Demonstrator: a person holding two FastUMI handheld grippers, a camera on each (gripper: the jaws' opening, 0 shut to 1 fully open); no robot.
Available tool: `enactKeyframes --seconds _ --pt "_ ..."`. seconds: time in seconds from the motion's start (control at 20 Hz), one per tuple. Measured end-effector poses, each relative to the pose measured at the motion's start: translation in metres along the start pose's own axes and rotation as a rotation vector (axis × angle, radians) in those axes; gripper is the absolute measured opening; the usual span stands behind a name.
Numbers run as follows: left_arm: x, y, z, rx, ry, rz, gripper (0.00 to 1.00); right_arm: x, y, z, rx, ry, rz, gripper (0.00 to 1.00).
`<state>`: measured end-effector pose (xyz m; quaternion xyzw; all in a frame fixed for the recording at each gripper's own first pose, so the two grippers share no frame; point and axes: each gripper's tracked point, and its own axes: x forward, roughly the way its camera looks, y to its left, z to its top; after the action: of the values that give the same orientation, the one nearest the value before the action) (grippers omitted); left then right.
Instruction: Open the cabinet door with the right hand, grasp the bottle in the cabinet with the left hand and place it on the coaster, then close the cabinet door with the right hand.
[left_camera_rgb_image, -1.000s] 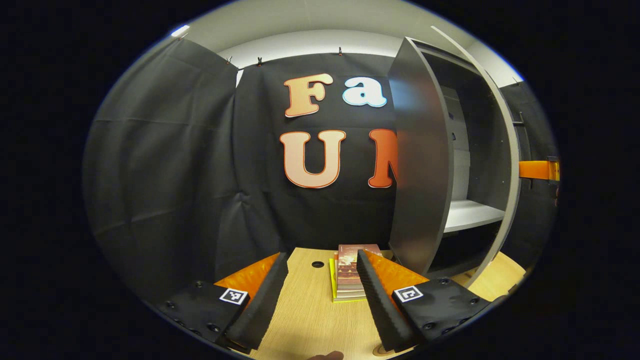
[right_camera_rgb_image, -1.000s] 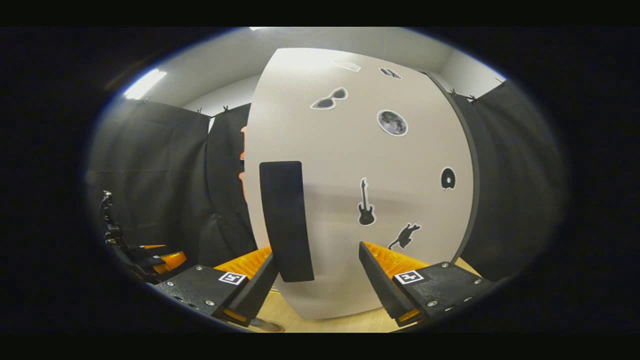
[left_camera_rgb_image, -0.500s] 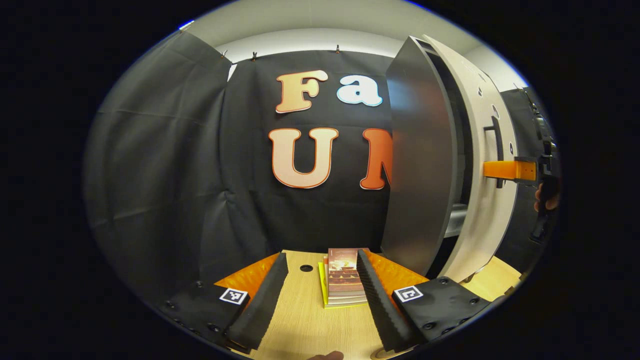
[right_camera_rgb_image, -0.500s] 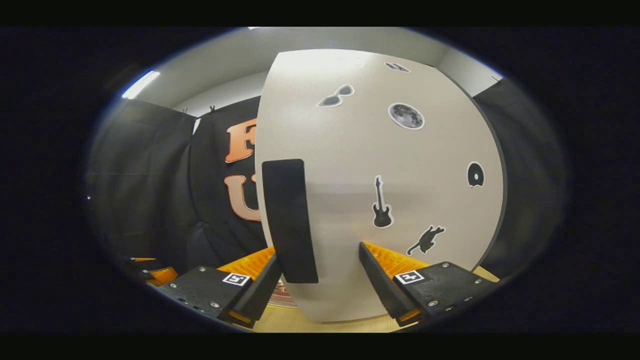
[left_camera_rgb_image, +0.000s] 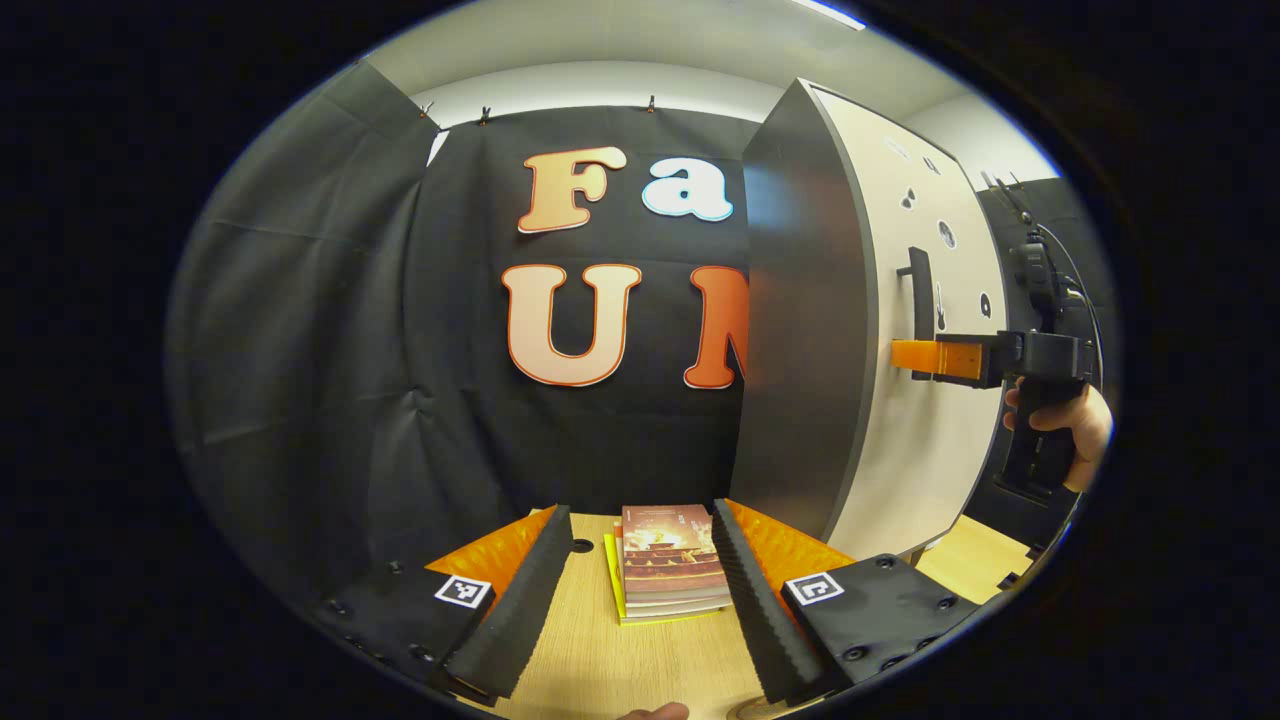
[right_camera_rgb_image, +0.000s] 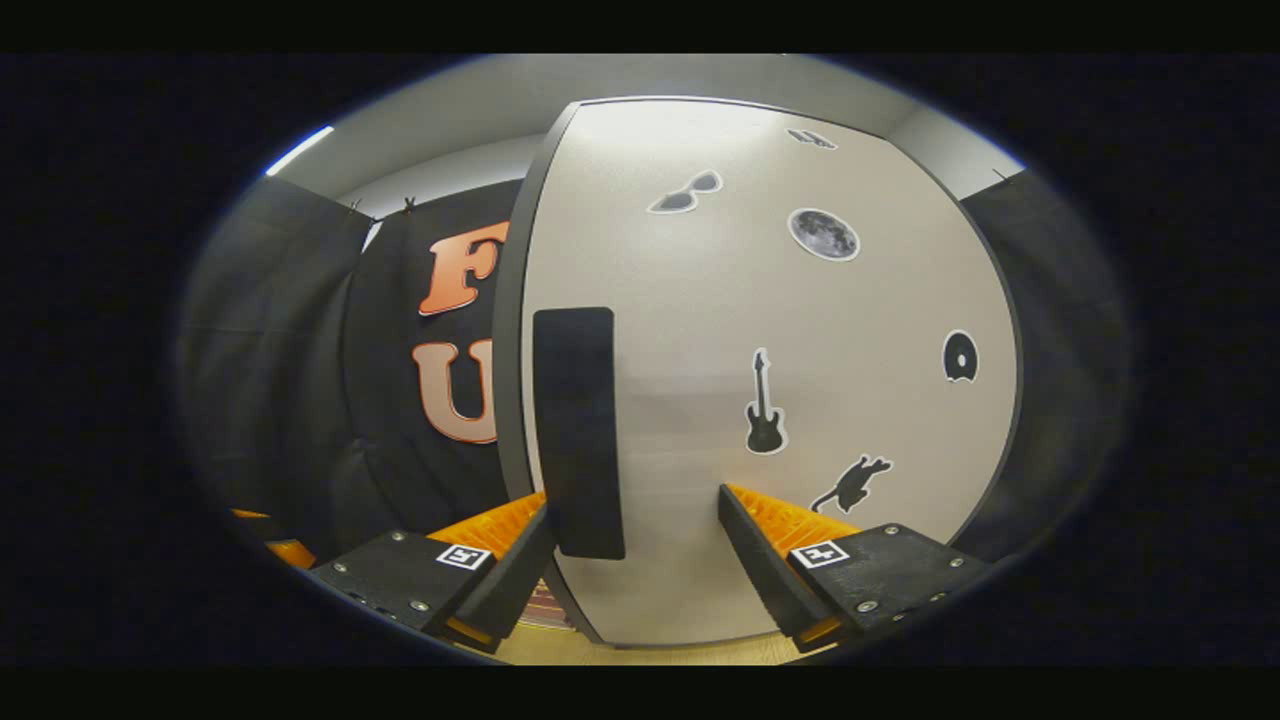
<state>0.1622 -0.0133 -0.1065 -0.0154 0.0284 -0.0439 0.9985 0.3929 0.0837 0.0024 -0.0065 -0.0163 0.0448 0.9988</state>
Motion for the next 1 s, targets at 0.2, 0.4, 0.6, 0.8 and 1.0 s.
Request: enactKeyframes --seconds 0.2,0.4,0.6,0.8,1.0 --pt "-0.018 -0.005 0.008 0.006 -0.002 0.02 0.93 -0.002 0.003 -0.002 0.036 0.021 0.028 0.94" --pt "-0.044 -0.009 0.018 0.002 -0.009 0.056 0.92 -0.041 0.008 0.003 0.067 0.022 0.064 0.94" --pt "-0.086 -0.021 0.033 0.002 -0.029 0.086 0.92 -0.125 0.001 0.017 0.051 -0.003 0.076 0.94" --pt "-0.144 -0.04 0.048 0.013 -0.045 0.107 0.92 -0.216 -0.018 0.017 0.038 0.017 0.045 0.94" --pt "-0.196 -0.063 0.054 0.031 -0.048 0.102 0.91 -0.296 -0.036 0.012 0.034 0.023 0.01 0.94"
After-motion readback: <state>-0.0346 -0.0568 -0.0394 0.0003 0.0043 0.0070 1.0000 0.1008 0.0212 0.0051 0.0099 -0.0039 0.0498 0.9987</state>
